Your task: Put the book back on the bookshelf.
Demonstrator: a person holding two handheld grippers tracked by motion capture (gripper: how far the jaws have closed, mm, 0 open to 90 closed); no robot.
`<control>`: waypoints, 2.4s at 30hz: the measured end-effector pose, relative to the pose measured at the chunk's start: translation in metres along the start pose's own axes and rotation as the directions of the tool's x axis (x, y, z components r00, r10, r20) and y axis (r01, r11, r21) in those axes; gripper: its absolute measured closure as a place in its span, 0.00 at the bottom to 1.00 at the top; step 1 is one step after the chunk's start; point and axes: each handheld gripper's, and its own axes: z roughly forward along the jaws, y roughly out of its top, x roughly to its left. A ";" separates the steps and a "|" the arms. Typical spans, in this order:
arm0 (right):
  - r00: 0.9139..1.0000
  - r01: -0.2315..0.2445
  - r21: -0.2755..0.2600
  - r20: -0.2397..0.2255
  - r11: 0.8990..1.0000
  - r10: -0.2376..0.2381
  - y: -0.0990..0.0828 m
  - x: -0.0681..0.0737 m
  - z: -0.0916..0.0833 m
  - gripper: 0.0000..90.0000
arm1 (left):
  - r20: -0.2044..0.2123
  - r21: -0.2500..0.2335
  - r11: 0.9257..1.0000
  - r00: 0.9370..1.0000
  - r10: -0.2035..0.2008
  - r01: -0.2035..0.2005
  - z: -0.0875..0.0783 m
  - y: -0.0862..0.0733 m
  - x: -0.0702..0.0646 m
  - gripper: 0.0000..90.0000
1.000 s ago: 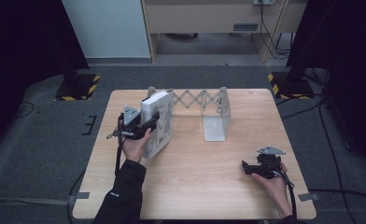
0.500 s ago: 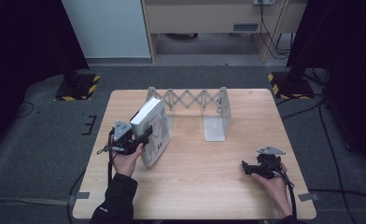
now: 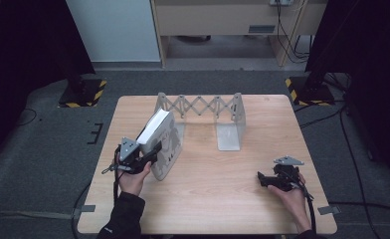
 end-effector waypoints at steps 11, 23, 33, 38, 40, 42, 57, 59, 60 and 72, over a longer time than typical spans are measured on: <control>1.000 0.008 -0.005 -0.002 1.000 -0.008 0.000 0.000 0.000 0.06 | 0.035 -0.014 1.000 0.999 -0.018 0.019 0.009 -0.011 0.003 0.52; 1.000 0.007 -0.003 -0.005 1.000 -0.007 0.000 0.000 0.000 0.06 | -0.028 -0.001 0.999 0.999 0.039 -0.039 0.020 -0.004 -0.002 0.58; 1.000 0.006 -0.003 -0.005 1.000 -0.006 0.000 0.000 0.000 0.06 | -0.071 -0.008 1.000 0.997 0.026 -0.027 0.033 0.000 -0.001 0.58; 1.000 0.006 -0.003 -0.005 1.000 -0.006 0.000 0.000 0.000 0.06 | -0.082 -0.009 1.000 0.996 0.021 -0.022 0.039 0.002 -0.001 0.57; 1.000 0.006 -0.003 -0.005 1.000 -0.006 0.000 0.000 0.000 0.06 | -0.085 -0.008 1.000 0.996 0.021 -0.022 0.041 0.003 -0.002 0.57; 1.000 0.008 -0.004 -0.006 1.000 -0.008 0.000 0.000 0.001 0.06 | -0.093 -0.012 1.000 0.995 0.023 -0.024 0.045 0.003 -0.003 0.57; 1.000 0.012 -0.001 -0.009 1.000 -0.012 0.001 0.000 0.001 0.06 | -0.072 0.001 0.997 0.995 0.073 -0.073 0.057 0.003 -0.008 0.53; 1.000 0.011 -0.001 -0.008 1.000 -0.011 0.001 0.001 0.001 0.06 | -0.065 0.027 0.997 0.995 0.070 -0.069 0.056 0.000 -0.006 0.49; 1.000 0.011 -0.001 -0.008 1.000 -0.011 0.001 0.001 0.001 0.06 | -0.056 0.031 0.998 0.997 0.049 -0.047 0.056 -0.004 -0.005 0.46; 1.000 0.012 -0.002 -0.008 1.000 -0.012 0.000 0.001 0.000 0.06 | -0.015 0.117 0.993 0.999 0.036 -0.034 0.053 -0.036 0.000 0.53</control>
